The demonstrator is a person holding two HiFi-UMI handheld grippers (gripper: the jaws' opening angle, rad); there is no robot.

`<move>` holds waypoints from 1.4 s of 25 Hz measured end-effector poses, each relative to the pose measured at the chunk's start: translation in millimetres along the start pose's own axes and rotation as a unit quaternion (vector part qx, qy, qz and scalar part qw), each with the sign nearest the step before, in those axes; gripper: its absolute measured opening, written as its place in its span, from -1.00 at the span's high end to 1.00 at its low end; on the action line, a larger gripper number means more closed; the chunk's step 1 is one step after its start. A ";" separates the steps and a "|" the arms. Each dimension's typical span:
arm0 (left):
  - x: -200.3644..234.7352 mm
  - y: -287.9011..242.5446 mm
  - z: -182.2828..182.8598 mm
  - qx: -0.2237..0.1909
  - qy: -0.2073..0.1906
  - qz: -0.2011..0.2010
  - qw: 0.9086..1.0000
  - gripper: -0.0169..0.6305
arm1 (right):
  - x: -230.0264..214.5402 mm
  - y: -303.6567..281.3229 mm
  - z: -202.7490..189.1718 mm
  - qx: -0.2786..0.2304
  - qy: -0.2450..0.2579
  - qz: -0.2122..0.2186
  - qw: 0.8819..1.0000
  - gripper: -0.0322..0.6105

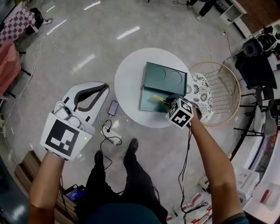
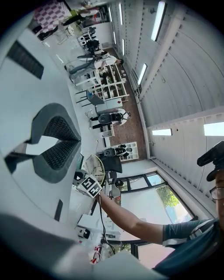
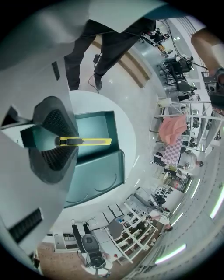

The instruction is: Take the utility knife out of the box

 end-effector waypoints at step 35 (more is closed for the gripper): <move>-18.2 151.2 227.5 -0.145 -0.100 -0.054 0.983 0.89 | 83.3 433.2 104.7 -0.364 -0.286 -0.279 0.841 0.65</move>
Point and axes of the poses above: the fingertips, and each gripper's own axes: y backward along the fingers, x to its left, z out of its top, the point moved 8 cm from there along y, backward along the fingers, and after that the axes turned 2 degrees about y, right-handed, at the moved point
